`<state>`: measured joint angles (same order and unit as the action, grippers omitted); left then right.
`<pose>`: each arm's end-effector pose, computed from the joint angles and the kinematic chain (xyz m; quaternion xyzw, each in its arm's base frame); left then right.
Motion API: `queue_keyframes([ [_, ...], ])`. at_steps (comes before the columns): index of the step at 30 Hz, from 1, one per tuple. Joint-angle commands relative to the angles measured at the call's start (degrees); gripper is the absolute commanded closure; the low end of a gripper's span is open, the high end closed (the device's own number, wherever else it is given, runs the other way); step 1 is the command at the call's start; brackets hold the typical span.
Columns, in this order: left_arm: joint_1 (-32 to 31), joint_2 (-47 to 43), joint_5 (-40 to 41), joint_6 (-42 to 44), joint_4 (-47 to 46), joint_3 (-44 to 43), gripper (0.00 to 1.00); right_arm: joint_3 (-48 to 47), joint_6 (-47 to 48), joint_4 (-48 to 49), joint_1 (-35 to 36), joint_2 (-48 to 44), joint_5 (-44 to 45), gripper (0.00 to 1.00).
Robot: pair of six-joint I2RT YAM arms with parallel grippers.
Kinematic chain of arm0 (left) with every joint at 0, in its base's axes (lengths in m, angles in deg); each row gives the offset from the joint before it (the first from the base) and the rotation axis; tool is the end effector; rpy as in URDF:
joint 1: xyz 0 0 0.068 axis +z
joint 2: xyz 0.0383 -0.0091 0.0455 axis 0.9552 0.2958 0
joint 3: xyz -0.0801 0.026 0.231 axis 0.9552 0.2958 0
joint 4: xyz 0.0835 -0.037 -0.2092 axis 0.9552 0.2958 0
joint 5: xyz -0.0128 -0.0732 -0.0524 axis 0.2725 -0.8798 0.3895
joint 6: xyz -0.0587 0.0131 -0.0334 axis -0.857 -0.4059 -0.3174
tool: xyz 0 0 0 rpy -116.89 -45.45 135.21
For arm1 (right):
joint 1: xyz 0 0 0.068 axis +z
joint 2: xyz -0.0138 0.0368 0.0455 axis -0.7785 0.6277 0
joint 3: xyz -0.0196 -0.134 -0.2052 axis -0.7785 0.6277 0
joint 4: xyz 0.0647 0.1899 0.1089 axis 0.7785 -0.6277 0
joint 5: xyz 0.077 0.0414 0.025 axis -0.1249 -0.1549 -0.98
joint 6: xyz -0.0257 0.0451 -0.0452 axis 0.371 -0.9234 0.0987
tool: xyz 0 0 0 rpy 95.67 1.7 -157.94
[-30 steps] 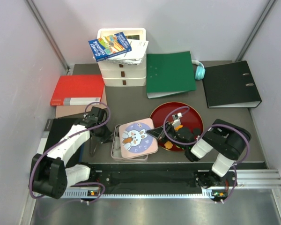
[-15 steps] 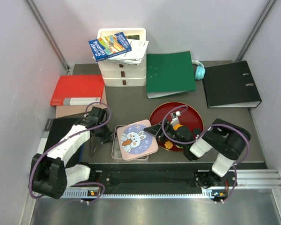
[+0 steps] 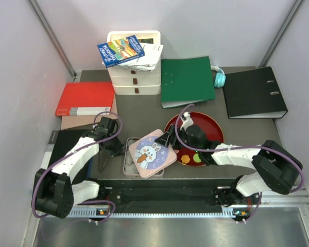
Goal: Pack the cookies
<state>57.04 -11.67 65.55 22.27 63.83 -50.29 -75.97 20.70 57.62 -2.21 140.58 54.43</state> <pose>0.1770 -0.0543 0.1637 -0.2885 0.9392 -0.1309 0.1325 0.1809 0.2159 0.1816 0.0316 0.8103 0.4924 0.3161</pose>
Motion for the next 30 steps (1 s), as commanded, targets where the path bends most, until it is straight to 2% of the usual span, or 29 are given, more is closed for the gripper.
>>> queue_keyframes([
  [1,-0.34,-1.88,-1.42,-0.63,-1.97,0.29,0.90,-2.83,6.43,-13.38,0.58,-1.08,1.18,0.28],
  [7,-0.34,-2.23,-0.98,-0.46,-1.62,0.20,0.90,-3.26,9.41,-22.78,0.58,-4.85,5.05,0.27],
  [15,-0.34,-2.40,-1.51,-0.81,-2.15,0.64,0.89,-4.32,12.40,-28.95,0.58,-7.85,5.67,0.27],
  [30,-0.34,-3.81,-1.77,-1.25,-1.97,1.34,0.89,-4.58,7.31,-25.62,2.77,-6.10,1.89,0.30],
])
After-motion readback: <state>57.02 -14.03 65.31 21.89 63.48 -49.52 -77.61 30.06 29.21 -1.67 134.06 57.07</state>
